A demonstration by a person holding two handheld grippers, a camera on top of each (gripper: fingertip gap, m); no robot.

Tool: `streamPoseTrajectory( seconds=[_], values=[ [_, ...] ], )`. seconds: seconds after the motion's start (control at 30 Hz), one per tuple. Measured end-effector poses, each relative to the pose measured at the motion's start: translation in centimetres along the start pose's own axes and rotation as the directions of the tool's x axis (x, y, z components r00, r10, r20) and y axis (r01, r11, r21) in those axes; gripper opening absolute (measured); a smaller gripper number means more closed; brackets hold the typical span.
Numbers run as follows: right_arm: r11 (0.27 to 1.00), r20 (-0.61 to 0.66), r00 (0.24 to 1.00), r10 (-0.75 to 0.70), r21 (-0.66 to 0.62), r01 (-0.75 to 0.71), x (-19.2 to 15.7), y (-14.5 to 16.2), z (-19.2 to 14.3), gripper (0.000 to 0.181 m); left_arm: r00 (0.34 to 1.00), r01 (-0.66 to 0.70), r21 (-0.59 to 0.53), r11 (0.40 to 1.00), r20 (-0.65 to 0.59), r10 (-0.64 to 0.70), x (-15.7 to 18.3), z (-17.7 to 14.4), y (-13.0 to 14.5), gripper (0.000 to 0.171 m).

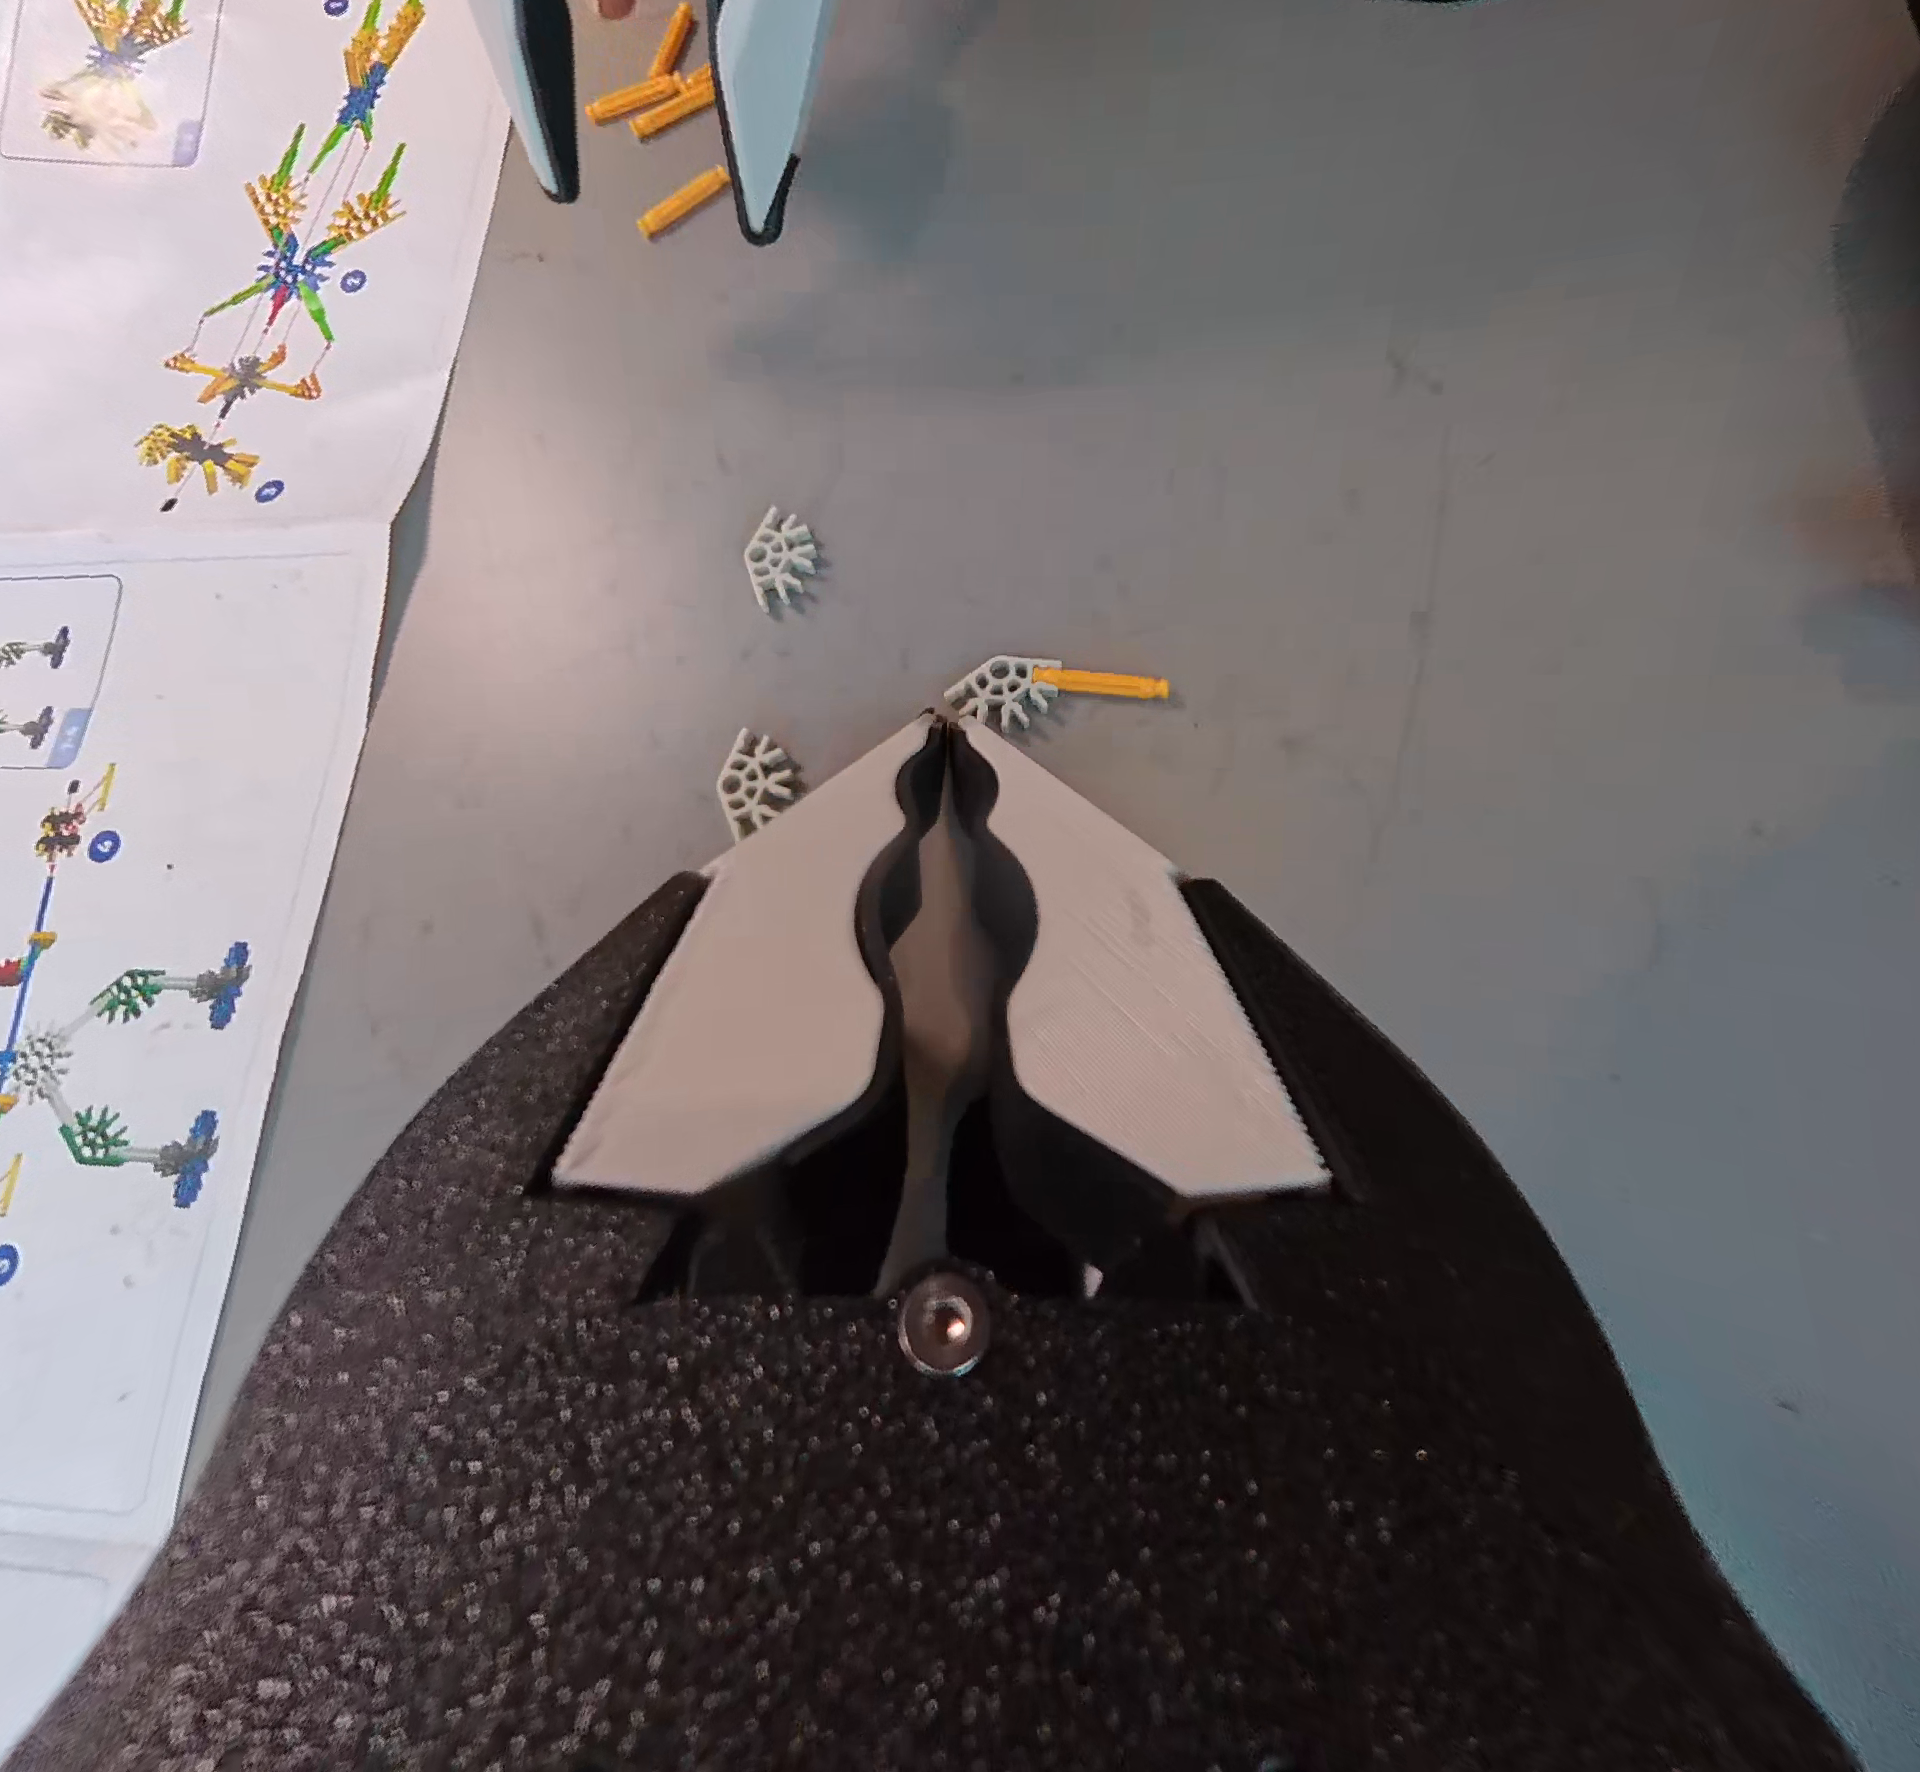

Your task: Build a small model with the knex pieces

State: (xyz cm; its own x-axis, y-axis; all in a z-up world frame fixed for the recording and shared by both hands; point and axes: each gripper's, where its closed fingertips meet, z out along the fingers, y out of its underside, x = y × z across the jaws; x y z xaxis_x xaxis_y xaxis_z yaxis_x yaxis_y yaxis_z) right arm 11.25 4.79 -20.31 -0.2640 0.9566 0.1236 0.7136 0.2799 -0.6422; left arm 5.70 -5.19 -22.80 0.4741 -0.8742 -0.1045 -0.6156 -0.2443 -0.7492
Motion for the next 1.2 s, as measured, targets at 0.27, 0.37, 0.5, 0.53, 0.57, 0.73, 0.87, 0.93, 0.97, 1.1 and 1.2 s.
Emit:
streamPoseTrajectory(
  seconds=[0.27, 0.37, 0.5, 0.53, 0.57, 0.73, 0.87, 0.93, 0.97, 1.1, 1.2],
  values=[
    [0.988, -0.026, 0.998, 0.048, -0.143, -0.052, 1.2, 3.9, -1.0, 0.035, 1.0, -0.017, -0.006, 1.0, 0.018, 0.018, -0.1, -0.1, 0.1, 0.002],
    [0.983, -0.011, 0.995, 0.096, -0.158, -0.096, 1.4, 4.8, -0.9, 0.03, 1.0, 0.005, 0.003, 1.0, 0.002, -0.005, -0.3, -0.4, 0.3, 0.006],
    [0.982, 0.009, 0.993, 0.119, -0.148, -0.117, 1.2, 4.6, -0.5, 0.018, 0.994, 0.017, 0.022, 1.0, -0.106, -0.015, 1.0, -1.0, 0.4, 0.019],
    [0.982, 0.014, 0.992, 0.124, -0.149, -0.121, 1.1, 4.6, -0.5, 0.016, 0.993, 0.005, 0.023, 1.0, -0.118, -0.002, 1.3, -1.0, 0.4, 0.02],
    [0.981, 0.015, 0.992, 0.128, -0.149, -0.125, 1.1, 4.6, -0.5, 0.016, 0.993, -0.01, 0.019, 1.0, -0.12, 0.012, 1.5, -1.0, 0.5, 0.022],
    [0.976, 0.015, 0.985, 0.17, -0.144, -0.166, 1.2, 4.5, -0.4, 0.012, 0.996, -0.018, 0.017, 1.0, -0.082, 0.019, 1.5, -0.3, -0.1, 0.029],
    [0.97, 0.002, 0.98, 0.199, -0.145, -0.197, 1.4, 4.4, -0.2, 0.003, 0.999, -0.005, -0.002, 1.0, -0.041, 0.005, 1.4, 0.3, -0.7, 0.027],
    [0.971, -0.006, 0.983, 0.185, -0.151, -0.183, 1.3, 4.2, -0.1, 0.002, 1.0, 0.0, -0.014, 1.0, -0.016, -0.001, 1.5, 0.6, -0.9, 0.026],
    [0.973, -0.008, 0.984, 0.176, -0.152, -0.175, 1.2, 4.0, -0.1, 0.002, 1.0, 0.007, -0.02, 1.0, -0.002, -0.007, 1.4, 0.7, -1.0, 0.025],
    [0.988, 0.065, 0.99, 0.125, -0.104, -0.118, -1.0, 1.5, 0.9, 0.002, 0.999, 0.041, -0.026, 0.999, 0.017, -0.041, 1.7, 1.0, -1.5, 0.025],
    [0.997, 0.126, 0.991, 0.048, -0.062, -0.04, -3.5, -0.8, 1.8, 0.002, 0.998, 0.057, -0.013, 0.998, 0.011, -0.056, 1.3, 0.2, -1.5, 0.025]
  ],
)
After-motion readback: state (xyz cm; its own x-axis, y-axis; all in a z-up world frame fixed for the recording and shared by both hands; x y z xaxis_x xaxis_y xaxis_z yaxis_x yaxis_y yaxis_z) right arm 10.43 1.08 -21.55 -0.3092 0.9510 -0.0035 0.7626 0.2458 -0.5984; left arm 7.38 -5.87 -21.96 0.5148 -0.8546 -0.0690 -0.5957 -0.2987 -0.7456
